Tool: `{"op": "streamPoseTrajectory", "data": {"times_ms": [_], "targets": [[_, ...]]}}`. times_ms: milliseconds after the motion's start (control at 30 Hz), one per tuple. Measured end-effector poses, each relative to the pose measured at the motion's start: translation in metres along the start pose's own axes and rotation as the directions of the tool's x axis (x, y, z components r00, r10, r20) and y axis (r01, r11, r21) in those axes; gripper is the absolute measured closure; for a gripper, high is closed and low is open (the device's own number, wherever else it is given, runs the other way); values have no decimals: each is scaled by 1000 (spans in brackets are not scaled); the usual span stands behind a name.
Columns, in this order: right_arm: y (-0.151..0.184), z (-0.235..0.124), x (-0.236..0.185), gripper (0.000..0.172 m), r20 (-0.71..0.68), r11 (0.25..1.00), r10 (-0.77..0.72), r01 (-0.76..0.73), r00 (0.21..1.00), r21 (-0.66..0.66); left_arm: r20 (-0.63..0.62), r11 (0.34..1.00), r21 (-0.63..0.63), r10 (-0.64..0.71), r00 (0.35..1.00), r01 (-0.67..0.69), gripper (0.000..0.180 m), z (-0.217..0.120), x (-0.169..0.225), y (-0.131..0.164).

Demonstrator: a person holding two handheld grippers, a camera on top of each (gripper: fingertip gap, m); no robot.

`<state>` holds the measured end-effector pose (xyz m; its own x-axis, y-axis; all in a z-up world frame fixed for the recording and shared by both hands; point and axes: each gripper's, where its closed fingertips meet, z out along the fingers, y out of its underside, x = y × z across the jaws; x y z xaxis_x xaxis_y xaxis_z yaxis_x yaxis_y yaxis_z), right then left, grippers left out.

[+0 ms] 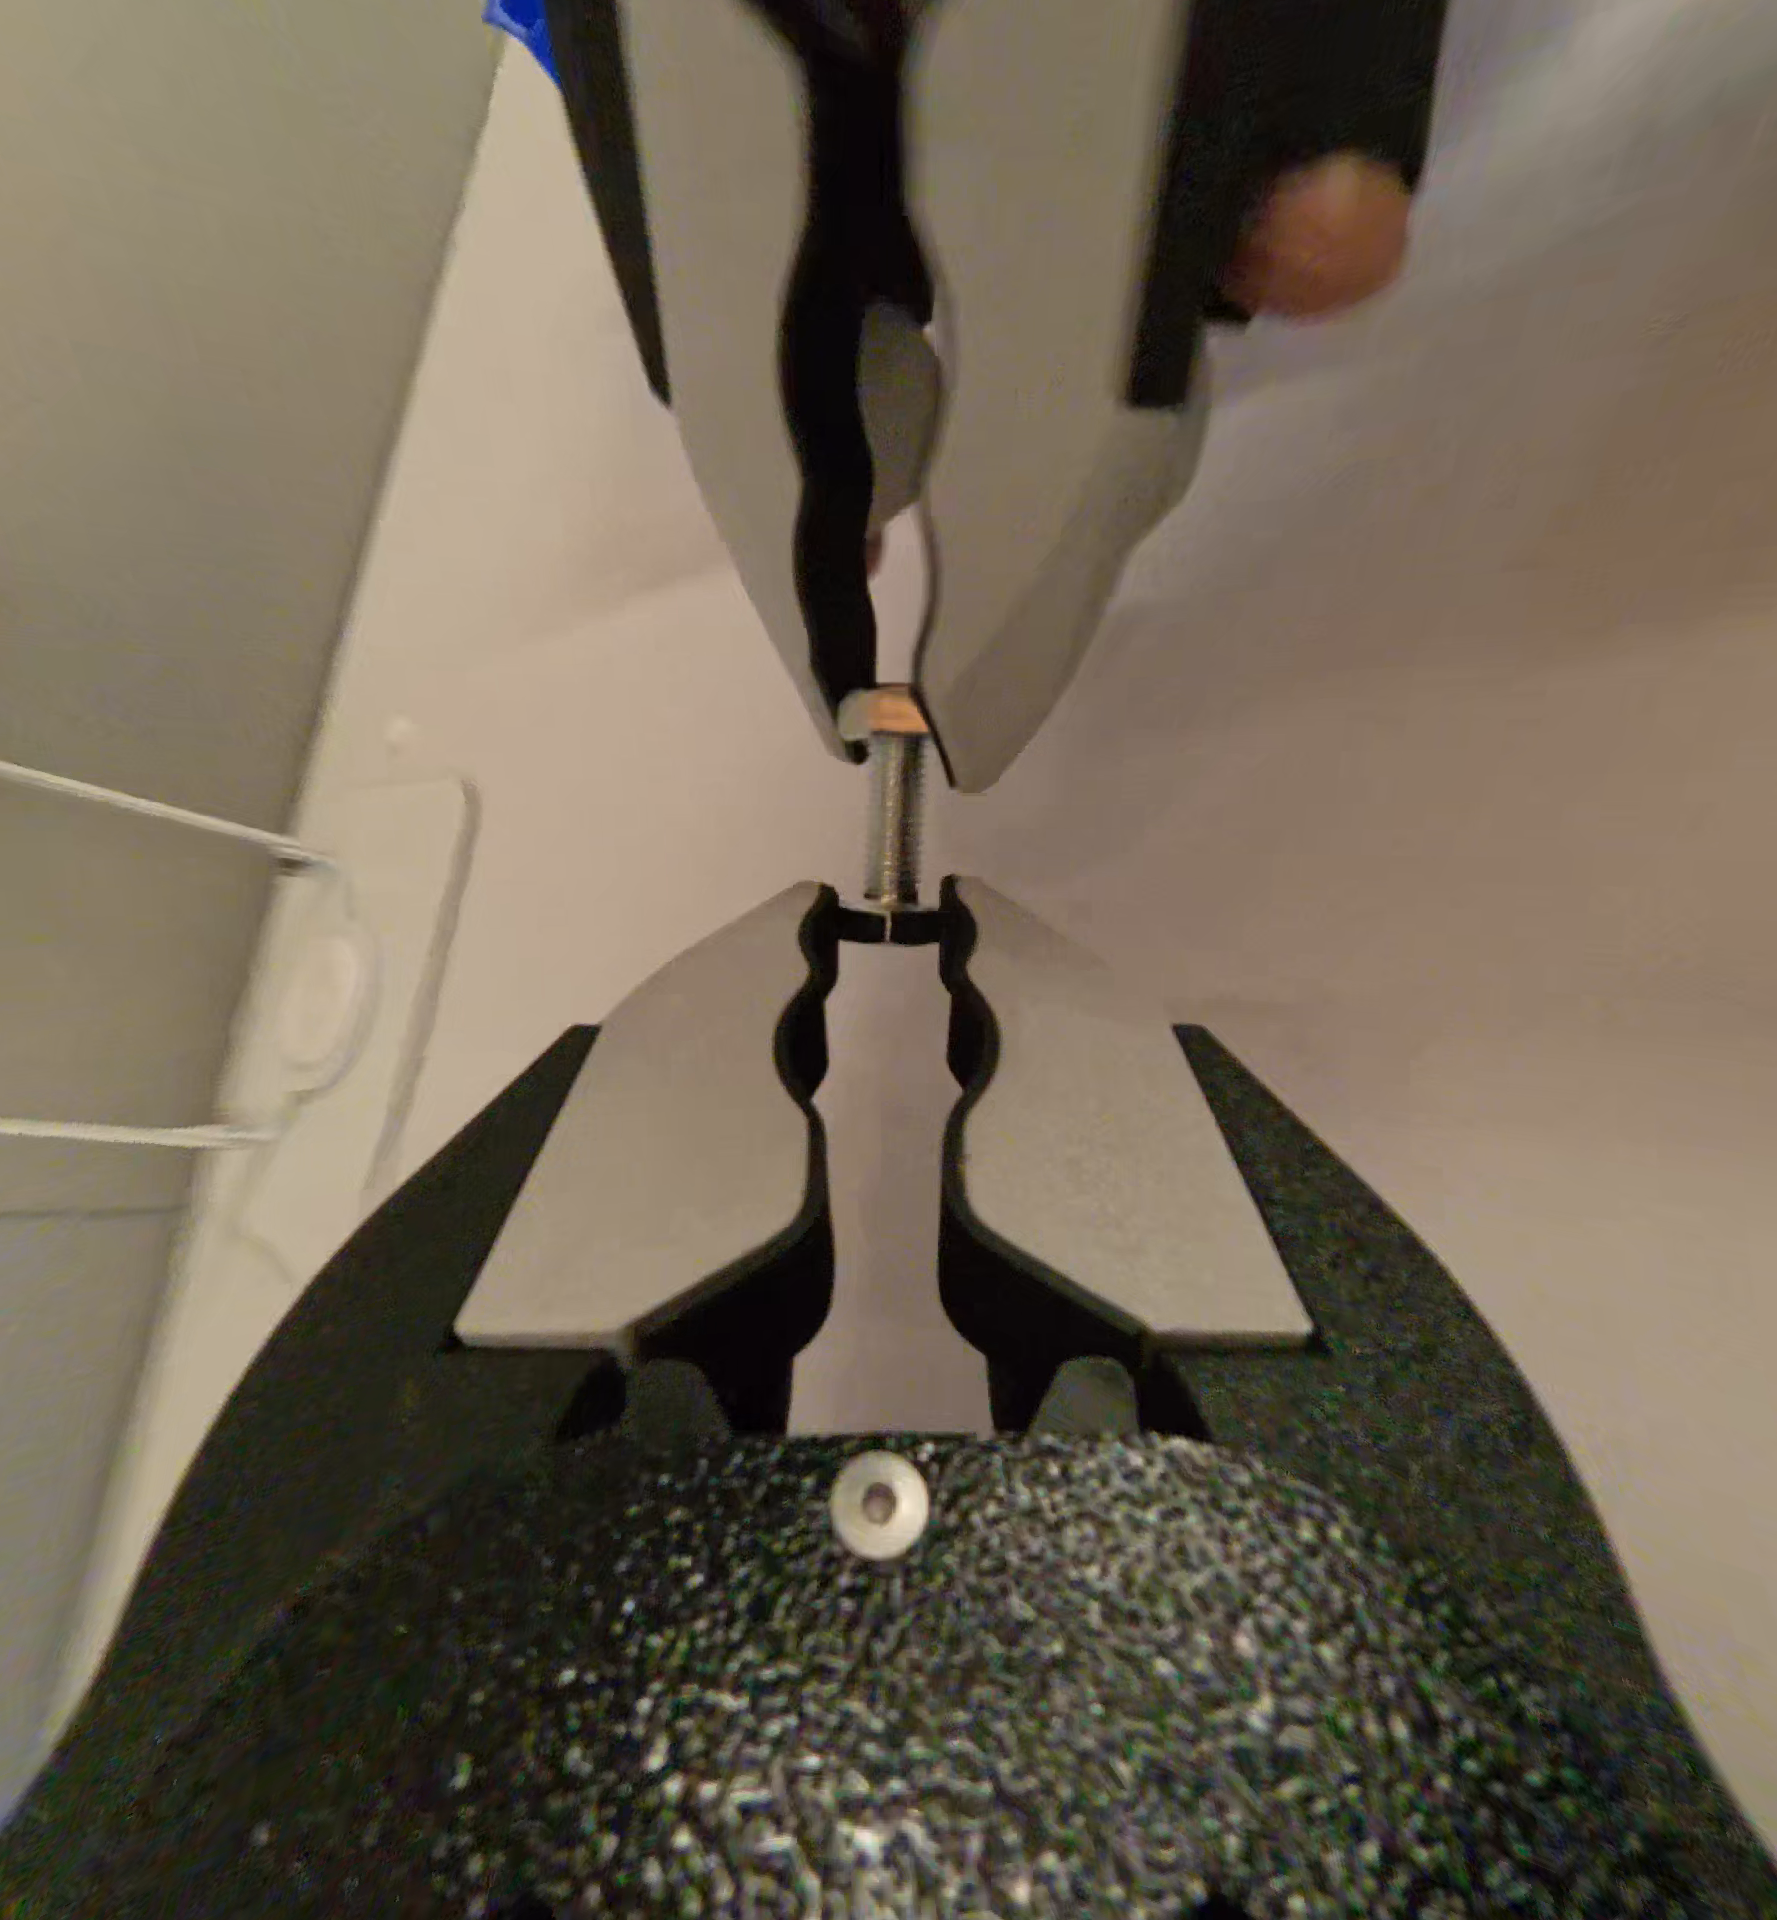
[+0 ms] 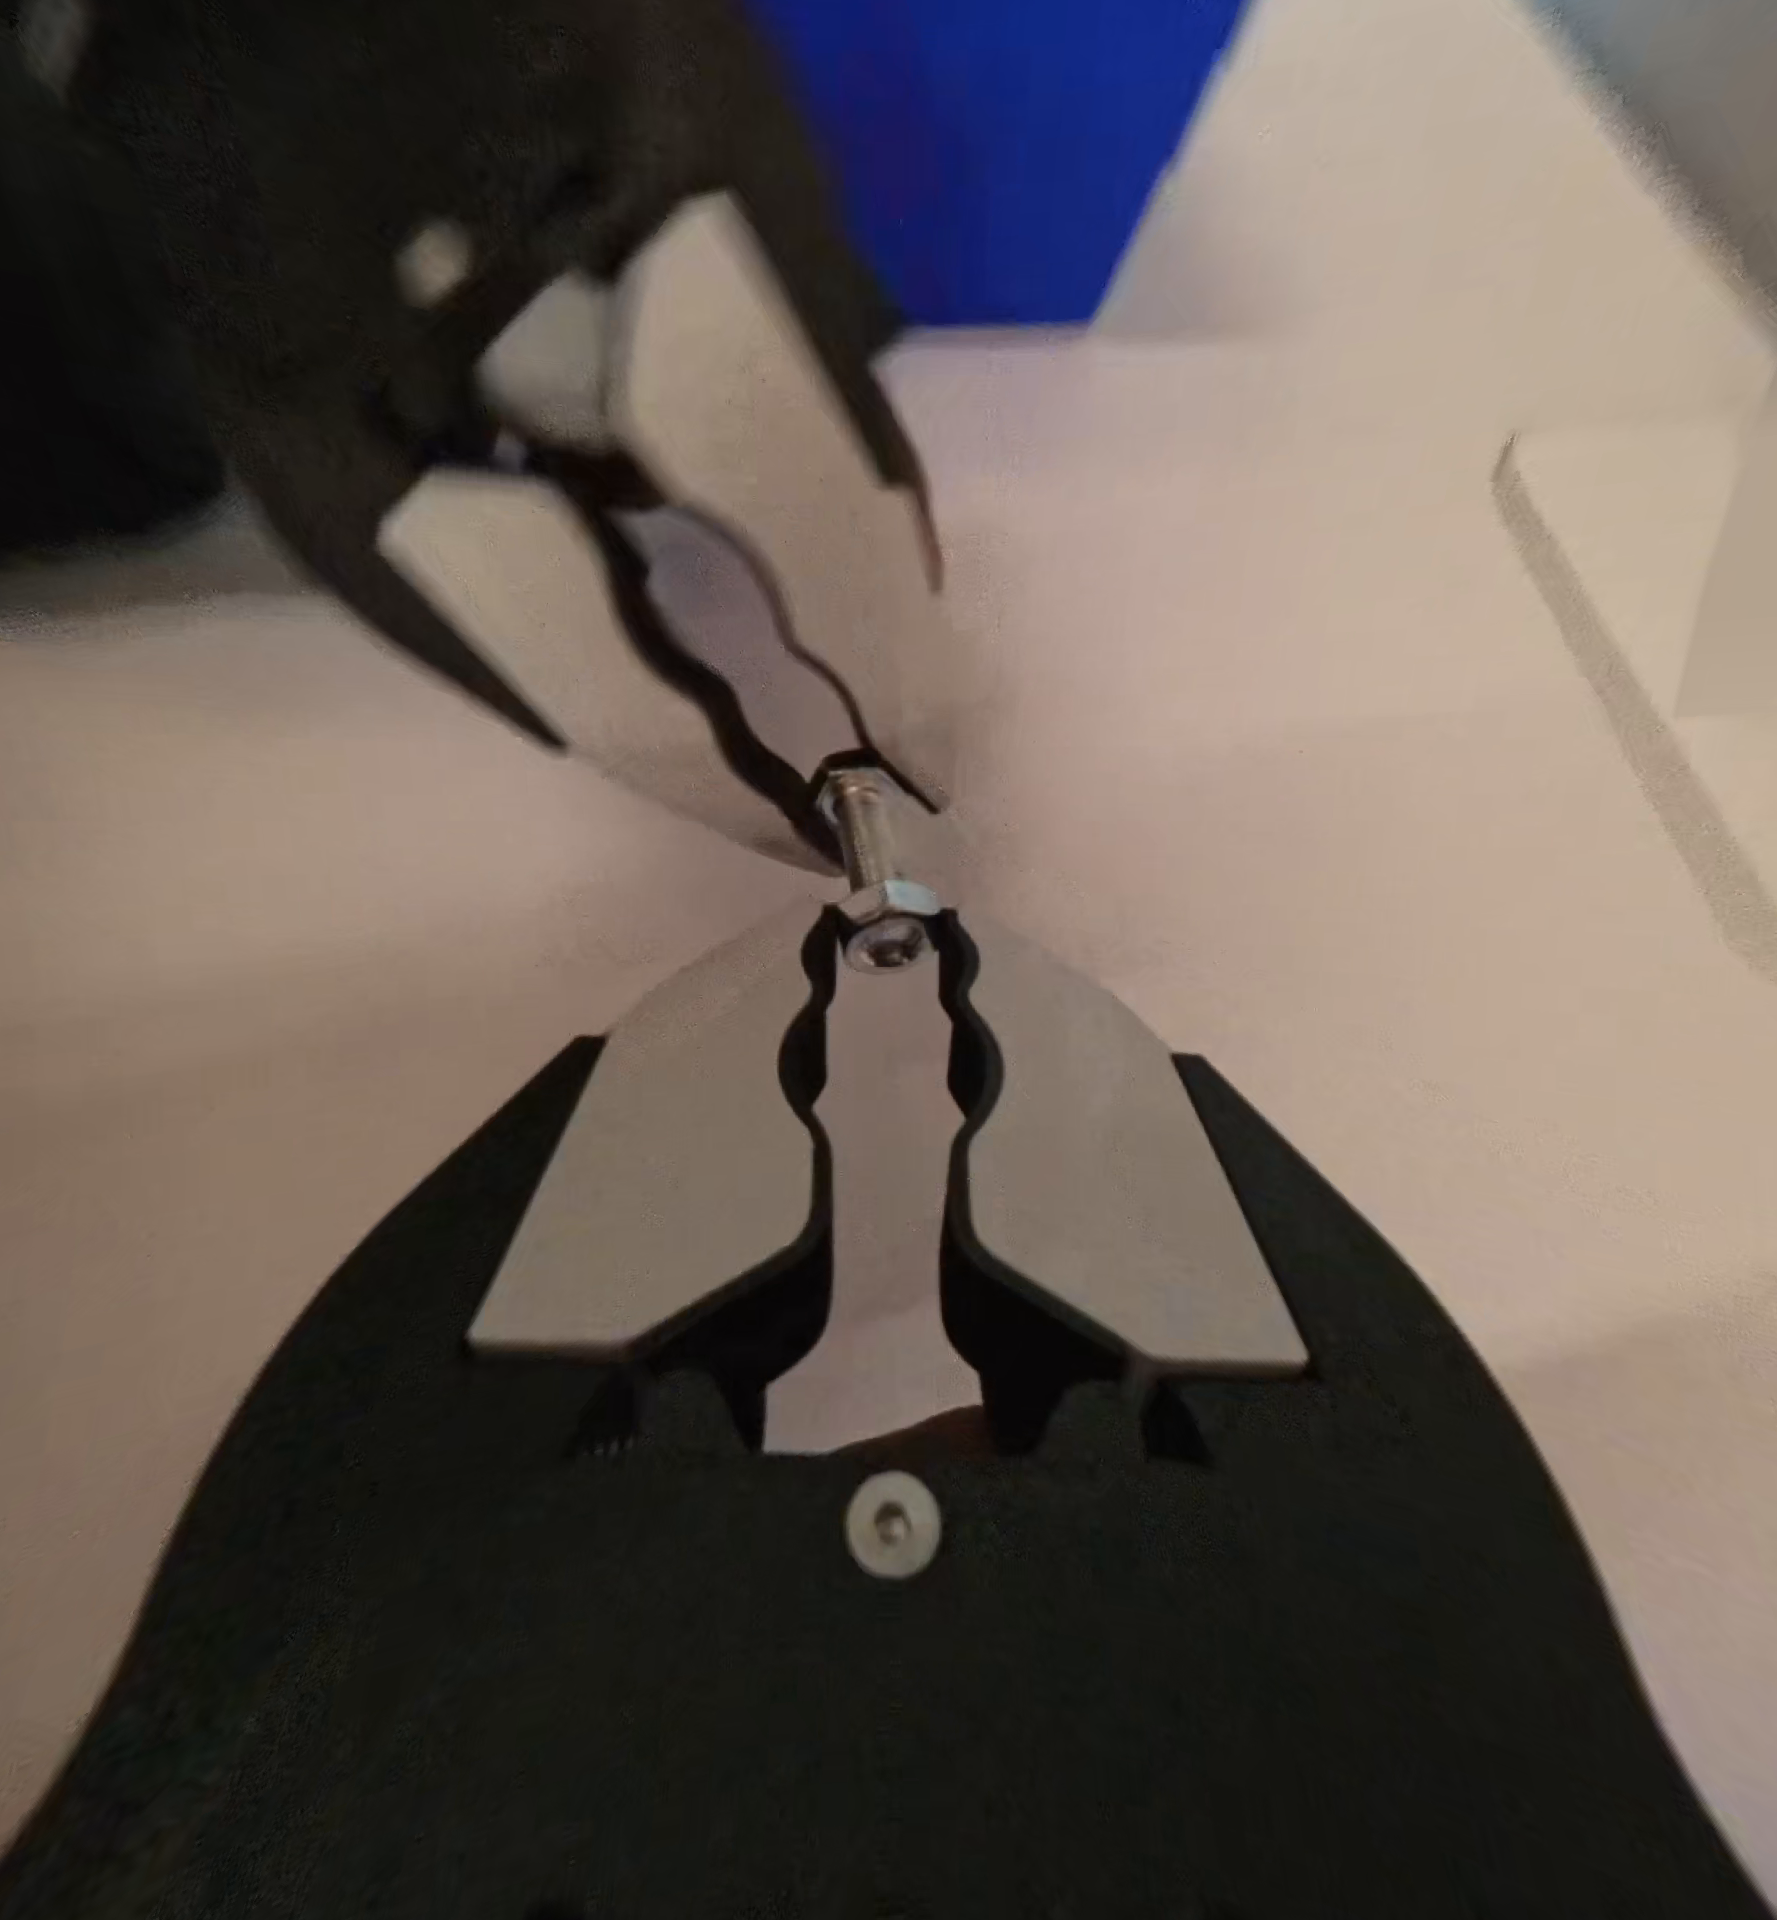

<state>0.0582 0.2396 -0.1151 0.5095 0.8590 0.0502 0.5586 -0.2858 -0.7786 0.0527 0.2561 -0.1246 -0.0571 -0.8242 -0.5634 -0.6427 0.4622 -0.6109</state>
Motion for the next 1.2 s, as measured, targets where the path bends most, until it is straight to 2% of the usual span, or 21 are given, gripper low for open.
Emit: {"op": "streamPoseTrajectory", "data": {"times_ms": [67,100,133,200,233,300,400,500,600,667,700,733,767,800,833,867,900,933,1000,1100,1200], "targets": [[4,5,-2,154,140,927,373,-373,917,-28,100,980,-86,186,977,-178,163,2,-5,5],[3,5,-2,153,206,887,456,-461,866,-26,126,970,-115,230,965,-216,163,3,-7,7],[1,4,-1,148,253,875,470,-485,845,-6,135,971,-122,223,965,-208,163,3,-9,7],[-4,-1,3,128,249,913,378,-403,892,58,95,988,-102,122,988,-112,163,3,-8,9],[-6,-4,5,121,196,948,281,-304,939,94,77,994,-82,73,994,-67,163,2,-8,10],[-7,-8,8,119,46,992,23,-29,999,125,13,999,-33,-40,999,41,162,0,-6,9],[1,-5,6,122,-109,951,-301,307,947,44,-51,991,31,-129,990,131,163,-4,-5,4],[3,2,2,130,-148,918,-391,397,909,14,-100,986,56,-151,983,157,163,-6,0,1],[-1,5,-2,153,-144,924,-369,378,918,46,-116,992,32,-118,986,123,162,-3,6,3],[6,9,0,153,-113,960,-276,280,954,16,-65,999,-9,-45,997,44,162,1,5,6],[10,11,0,153,-73,989,-150,150,986,4,-21,999,-31,19,1000,-20,162,2,3,7],[13,12,-2,153,-8,999,45,-45,999,-3,24,993,-61,99,995,-97,162,3,0,9],[14,13,-5,154,71,968,252,-252,965,-14,63,979,-96,184,981,-178,163,4,-2,10],[14,13,-7,154,142,919,392,-392,909,-27,88,965,-120,246,965,-235,163,5,-3,11],[13,12,-6,153,187,897,438,-442,879,-22,97,962,-121,257,962,-245,163,5,-3,10],[11,10,-4,153,207,903,420,-430,884,3,91,972,-105,218,972,-208,163,5,-4,9],[8,8,-1,143,194,924,366,-380,910,35,72,985,-89,156,985,-149,163,5,-4,9],[6,5,4,129,150,953,284,-296,947,64,55,993,-73,101,993,-97,163,4,-4,10],[4,1,10,122,18,994,53,-54,998,99,23,999,-38,6,1000,-6,163,2,-6,11],[6,0,9,123,-116,965,-248,256,962,58,-40,996,9,-91,995,92,163,-1,-3,10],[7,5,2,133,-160,915,-391,401,906,34,-90,994,26,-106,990,109,163,-2,3,7]]}}
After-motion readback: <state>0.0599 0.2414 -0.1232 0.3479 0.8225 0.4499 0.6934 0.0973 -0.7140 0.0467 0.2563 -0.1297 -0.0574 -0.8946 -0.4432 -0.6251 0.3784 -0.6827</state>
